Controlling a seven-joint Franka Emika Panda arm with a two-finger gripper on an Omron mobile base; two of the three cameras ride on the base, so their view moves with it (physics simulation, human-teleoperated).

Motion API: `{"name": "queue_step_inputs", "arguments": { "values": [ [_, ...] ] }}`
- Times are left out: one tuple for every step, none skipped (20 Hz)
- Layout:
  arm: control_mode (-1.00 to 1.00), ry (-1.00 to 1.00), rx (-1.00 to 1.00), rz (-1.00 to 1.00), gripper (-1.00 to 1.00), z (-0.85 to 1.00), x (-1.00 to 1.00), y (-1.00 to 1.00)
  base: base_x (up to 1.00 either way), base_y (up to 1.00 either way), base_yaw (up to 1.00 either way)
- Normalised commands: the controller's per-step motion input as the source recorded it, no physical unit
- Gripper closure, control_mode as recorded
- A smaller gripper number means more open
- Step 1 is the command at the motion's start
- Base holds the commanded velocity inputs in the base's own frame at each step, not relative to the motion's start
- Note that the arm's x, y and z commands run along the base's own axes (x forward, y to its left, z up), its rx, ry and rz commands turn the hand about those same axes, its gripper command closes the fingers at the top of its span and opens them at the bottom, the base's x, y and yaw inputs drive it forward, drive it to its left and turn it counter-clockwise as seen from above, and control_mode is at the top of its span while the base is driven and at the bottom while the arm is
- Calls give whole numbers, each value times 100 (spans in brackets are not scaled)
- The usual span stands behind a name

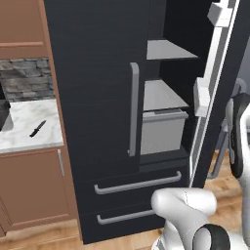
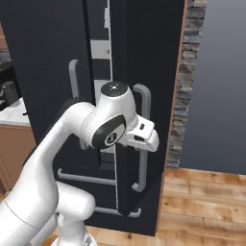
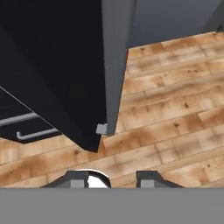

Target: Retrieve the butter from the fridge and place it on a plate on the dining table. Then retrieve the butter knife by the fridge and place it near the plate.

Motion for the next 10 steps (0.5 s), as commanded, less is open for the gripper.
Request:
{"name": "queue_step_inputs", "arguments": {
  "values": [
    [-100, 20, -40, -14, -100, 7, 6, 100, 0, 0, 0],
    [-100, 29, -41, -10, -100, 12, 3, 100, 0, 0, 0],
    [-100, 36, -43, -9, -100, 15, 0, 100, 0, 0, 0],
    [-100, 29, -42, -8, -100, 19, 0, 94, 0, 0, 0],
    [-100, 31, -41, -7, -100, 18, 1, 93, 0, 0, 0],
    [-100, 35, -42, -7, -100, 8, 11, 100, 0, 0, 0],
    [-100, 39, -42, -6, -100, 0, 18, 99, 0, 0, 0],
    [-100, 41, -43, -7, -100, 0, 41, 100, 0, 0, 0],
    [-100, 6, -31, -15, -100, -6, 48, 59, 0, 0, 0],
    [-100, -7, -36, -9, -100, -9, 72, 67, 0, 0, 0]
  ]
}}
